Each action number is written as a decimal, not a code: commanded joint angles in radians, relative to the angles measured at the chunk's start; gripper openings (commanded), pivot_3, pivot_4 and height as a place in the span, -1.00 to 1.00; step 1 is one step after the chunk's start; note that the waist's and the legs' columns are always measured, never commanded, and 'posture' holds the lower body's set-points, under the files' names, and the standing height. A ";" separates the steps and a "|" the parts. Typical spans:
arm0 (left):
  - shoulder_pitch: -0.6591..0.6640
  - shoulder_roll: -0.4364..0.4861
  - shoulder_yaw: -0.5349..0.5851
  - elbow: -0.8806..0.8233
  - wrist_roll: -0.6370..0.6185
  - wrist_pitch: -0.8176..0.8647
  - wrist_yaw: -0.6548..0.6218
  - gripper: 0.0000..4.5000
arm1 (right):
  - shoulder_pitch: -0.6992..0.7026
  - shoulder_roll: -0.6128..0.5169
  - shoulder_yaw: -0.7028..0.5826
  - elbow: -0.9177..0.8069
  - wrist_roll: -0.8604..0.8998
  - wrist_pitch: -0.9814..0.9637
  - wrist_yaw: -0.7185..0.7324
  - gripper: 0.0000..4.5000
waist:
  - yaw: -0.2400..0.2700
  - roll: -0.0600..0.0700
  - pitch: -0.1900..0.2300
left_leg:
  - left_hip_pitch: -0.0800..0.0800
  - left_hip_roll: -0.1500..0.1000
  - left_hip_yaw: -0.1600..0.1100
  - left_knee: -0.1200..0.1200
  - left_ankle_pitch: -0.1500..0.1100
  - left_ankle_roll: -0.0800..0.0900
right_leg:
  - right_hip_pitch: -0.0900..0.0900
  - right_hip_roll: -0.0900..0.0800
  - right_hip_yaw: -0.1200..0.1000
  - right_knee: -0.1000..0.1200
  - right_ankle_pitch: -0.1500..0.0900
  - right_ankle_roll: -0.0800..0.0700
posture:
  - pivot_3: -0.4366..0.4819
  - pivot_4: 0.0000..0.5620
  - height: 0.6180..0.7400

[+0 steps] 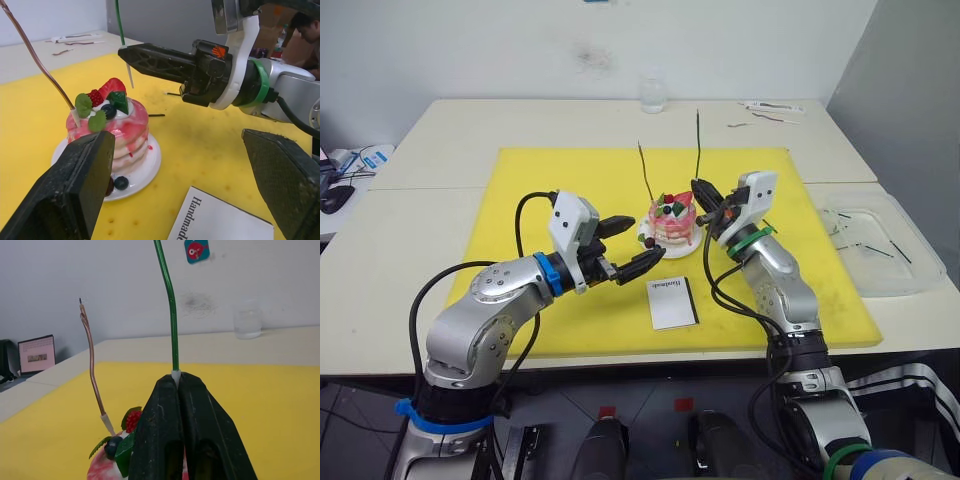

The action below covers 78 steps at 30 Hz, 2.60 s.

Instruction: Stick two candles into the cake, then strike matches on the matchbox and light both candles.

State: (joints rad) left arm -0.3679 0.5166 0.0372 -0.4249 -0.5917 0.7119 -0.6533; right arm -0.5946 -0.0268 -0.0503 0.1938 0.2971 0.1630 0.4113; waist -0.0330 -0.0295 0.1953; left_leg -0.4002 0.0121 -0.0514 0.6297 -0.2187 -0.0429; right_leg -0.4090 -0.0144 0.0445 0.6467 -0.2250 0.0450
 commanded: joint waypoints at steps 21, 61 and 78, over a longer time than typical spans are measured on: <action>-0.002 0.012 0.014 -0.044 -0.023 0.001 -0.004 1.00 | 0.016 0.025 -0.005 -0.047 0.022 0.015 -0.028 -0.98 | -0.001 0.000 0.000 | 0.000 0.000 0.000 0.000 0.000 0.000 | 0.000 0.000 0.000 0.000 0.000 0.000 | -0.05 -0.47 1.00; -0.010 0.013 0.007 -0.048 -0.037 0.019 0.013 1.00 | 0.043 0.045 0.018 -0.011 -0.027 -0.046 -0.052 -0.98 | -0.001 0.000 0.000 | 0.000 0.000 0.000 -0.001 0.000 0.000 | 0.000 0.000 0.000 -0.001 0.000 -0.001 | -0.05 -0.47 1.00; -0.015 0.016 0.012 -0.041 -0.034 0.018 0.024 1.00 | 0.129 0.063 0.054 -0.020 -0.038 -0.073 -0.042 -0.98 | -0.002 0.000 0.000 | 0.000 0.000 0.000 -0.001 0.000 0.000 | 0.000 0.000 0.000 -0.001 -0.002 -0.003 | -0.05 -0.47 1.00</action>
State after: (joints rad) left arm -0.3660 0.5243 0.0371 -0.4399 -0.6179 0.7355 -0.6264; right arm -0.4784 0.0369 -0.0142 0.1923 0.2663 0.0973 0.3573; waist -0.0346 -0.0293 0.1954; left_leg -0.4000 0.0122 -0.0515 0.6289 -0.2188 -0.0429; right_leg -0.4093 -0.0144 0.0445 0.6461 -0.2269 0.0420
